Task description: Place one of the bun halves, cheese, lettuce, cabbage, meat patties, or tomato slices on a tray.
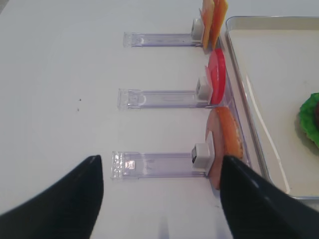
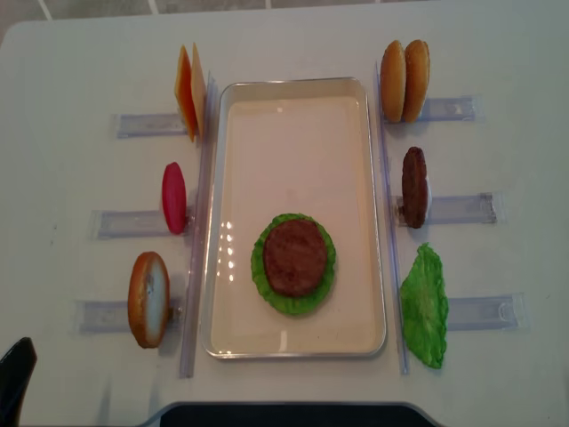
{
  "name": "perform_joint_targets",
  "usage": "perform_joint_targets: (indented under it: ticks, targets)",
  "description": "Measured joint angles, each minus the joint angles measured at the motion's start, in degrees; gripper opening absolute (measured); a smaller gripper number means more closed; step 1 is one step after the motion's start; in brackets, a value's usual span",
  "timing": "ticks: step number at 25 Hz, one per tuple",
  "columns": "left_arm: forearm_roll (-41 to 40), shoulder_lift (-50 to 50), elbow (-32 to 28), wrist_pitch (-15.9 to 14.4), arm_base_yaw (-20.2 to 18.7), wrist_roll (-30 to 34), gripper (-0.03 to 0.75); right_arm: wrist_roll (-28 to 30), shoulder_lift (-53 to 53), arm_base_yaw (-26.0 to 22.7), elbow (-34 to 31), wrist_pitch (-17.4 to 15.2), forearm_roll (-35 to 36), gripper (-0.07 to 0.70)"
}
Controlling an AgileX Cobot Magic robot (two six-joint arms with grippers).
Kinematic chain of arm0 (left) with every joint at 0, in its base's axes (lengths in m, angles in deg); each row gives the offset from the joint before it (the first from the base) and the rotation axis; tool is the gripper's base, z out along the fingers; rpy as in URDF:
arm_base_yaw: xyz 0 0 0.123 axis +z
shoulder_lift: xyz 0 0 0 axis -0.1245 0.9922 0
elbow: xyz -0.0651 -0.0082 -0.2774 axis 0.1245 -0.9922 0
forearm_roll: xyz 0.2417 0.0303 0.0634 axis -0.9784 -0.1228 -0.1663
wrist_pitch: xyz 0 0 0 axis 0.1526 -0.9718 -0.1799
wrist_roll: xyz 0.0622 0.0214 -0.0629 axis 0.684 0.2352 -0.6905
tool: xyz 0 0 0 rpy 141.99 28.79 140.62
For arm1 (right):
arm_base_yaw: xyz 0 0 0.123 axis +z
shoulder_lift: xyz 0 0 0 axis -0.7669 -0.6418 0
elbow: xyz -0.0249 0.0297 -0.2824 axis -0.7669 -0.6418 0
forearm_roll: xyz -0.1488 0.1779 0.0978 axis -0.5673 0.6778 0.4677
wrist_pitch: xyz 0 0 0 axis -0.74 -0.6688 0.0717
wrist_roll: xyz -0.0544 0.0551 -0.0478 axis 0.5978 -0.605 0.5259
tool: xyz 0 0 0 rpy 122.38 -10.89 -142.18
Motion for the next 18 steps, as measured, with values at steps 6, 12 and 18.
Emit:
perform_joint_targets:
  ticks: [6, 12, 18]
  targets:
    - [0.0, 0.0, 0.0, 0.0, 0.0, 0.0, 0.561, 0.0, 0.0, 0.0, 0.0, 0.0, 0.0, 0.567]
    - [0.0, 0.0, 0.0, 0.0, 0.0, 0.0, 0.561, 0.0, 0.0, 0.0, 0.0, 0.0, 0.0, 0.566]
    - [0.0, 0.0, 0.0, 0.0, 0.0, 0.0, 0.559, 0.0, 0.0, 0.0, 0.0, 0.0, 0.0, 0.566]
